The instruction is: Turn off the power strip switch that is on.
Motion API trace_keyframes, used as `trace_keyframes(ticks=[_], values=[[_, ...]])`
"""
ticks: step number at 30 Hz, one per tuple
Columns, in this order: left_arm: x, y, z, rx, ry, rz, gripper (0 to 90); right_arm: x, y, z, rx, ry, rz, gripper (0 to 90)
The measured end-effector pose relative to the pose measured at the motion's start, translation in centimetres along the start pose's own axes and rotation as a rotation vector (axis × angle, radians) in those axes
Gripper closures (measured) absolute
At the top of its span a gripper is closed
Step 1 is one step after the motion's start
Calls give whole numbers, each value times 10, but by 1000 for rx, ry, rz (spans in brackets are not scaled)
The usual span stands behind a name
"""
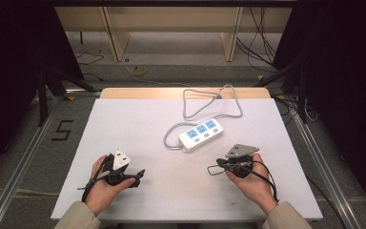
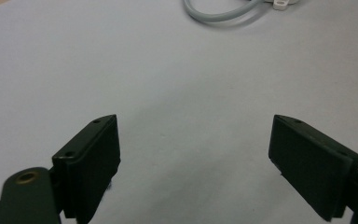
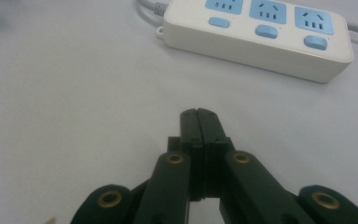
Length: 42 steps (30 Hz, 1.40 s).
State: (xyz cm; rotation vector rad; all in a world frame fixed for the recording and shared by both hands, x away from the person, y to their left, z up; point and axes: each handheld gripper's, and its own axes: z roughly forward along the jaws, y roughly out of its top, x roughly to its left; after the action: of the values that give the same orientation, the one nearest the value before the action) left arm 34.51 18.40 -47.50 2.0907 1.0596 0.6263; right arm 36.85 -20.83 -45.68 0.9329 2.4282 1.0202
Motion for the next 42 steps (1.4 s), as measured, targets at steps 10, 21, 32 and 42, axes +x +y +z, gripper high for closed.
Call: trace_keyframes(ticks=[10, 21, 32, 42], values=[[0, 0, 0, 2, 4, 2, 162, -4, 6, 5, 10, -4, 7, 900], [0, 0, 0, 1, 5, 2, 162, -7, 11, 11, 25, -2, 8, 900], [0, 0, 0, 0, 6, 2, 162, -13, 13, 14, 38, -9, 16, 900], [0, 0, 1, 0, 4, 1, 162, -16, 17, 16, 47, -14, 24, 900]])
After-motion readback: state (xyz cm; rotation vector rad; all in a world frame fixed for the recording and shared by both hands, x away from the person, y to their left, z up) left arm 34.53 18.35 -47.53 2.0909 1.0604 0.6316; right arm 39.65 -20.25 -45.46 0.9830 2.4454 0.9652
